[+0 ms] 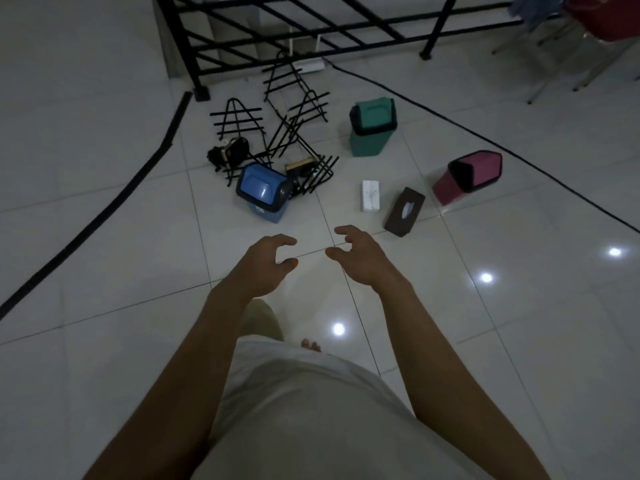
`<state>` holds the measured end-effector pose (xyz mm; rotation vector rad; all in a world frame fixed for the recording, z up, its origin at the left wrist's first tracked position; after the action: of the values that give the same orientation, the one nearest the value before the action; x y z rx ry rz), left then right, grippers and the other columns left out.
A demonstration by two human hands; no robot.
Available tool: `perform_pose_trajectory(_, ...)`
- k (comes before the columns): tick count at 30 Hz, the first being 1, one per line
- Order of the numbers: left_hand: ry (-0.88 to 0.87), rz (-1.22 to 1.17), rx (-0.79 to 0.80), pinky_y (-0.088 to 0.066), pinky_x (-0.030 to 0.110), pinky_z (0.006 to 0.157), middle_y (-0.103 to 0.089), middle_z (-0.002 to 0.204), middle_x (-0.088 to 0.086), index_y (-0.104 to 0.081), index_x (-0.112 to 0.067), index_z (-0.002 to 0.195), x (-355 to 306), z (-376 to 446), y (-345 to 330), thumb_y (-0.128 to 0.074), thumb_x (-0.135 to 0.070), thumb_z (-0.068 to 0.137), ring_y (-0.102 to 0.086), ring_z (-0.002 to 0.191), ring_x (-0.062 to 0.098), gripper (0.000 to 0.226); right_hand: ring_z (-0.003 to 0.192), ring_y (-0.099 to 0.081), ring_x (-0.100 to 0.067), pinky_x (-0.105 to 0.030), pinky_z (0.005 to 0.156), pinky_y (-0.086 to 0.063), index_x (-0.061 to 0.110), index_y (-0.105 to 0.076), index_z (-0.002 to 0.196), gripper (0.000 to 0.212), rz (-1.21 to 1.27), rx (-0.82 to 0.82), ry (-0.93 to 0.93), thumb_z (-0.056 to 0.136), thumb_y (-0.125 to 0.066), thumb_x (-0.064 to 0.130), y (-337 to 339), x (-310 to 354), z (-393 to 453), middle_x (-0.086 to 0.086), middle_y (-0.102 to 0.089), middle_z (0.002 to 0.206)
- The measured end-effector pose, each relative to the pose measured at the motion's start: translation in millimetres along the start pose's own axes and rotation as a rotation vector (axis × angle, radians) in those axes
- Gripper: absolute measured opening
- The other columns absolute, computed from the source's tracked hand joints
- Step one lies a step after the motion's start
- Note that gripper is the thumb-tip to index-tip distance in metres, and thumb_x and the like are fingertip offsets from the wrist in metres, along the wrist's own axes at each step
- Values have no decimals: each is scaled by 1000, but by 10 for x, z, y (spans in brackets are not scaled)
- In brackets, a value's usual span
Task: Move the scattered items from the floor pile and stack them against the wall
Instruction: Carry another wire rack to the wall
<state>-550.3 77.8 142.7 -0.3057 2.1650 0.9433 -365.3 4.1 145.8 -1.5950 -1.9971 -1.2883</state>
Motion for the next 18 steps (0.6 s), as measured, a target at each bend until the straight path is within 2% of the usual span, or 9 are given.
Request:
perform_pose_trajectory(4,26,-15,-32,-27,17,96,-47,139,5,-50,-17,134,23,177,249,-60,-20,94,-42,126,18,42,126,-45,-23,-22,88,-34,23,-40,145,57,-22,24,10,94,-62,33,-7,183,259,-12,-39,145)
perform_pose_trajectory(10,52,-42,-66,-27,18,98,-47,139,4,-50,-17,135,289,442,746,-60,-20,94,-41,125,17,42,132,-41,-22,-22,96,-33,23,-37,147,58,-65,83,35,94,-61,33,-308,657,713,-11,-36,148)
perform_pose_trajectory(13,44,-30,-62,-28,18,98,-47,139,5,-50,-16,135,517,584,1137,-60,-18,94,-42,126,18,43,132,-40,-22,-26,101,-35,21,-37,147,58,-62,82,38,95,-60,33,-511,1001,990,-11,-36,148)
perform_pose_trajectory(18,39,-34,-48,-29,17,97,-49,138,6,-51,-16,135,1022,840,2000,-60,-18,94,-45,124,16,42,132,-41,-19,-22,101,-34,17,-39,146,57,-26,87,18,95,-61,30,-984,1719,1434,-7,-39,148)
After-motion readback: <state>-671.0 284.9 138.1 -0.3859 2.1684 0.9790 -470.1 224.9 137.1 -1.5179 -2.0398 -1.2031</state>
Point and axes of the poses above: each hand's wrist, its own z-axis towards the middle knuckle, its own y-axis out of the back of the hand, x = y × z, the point moved 1 cm from there along z, towards the middle knuckle
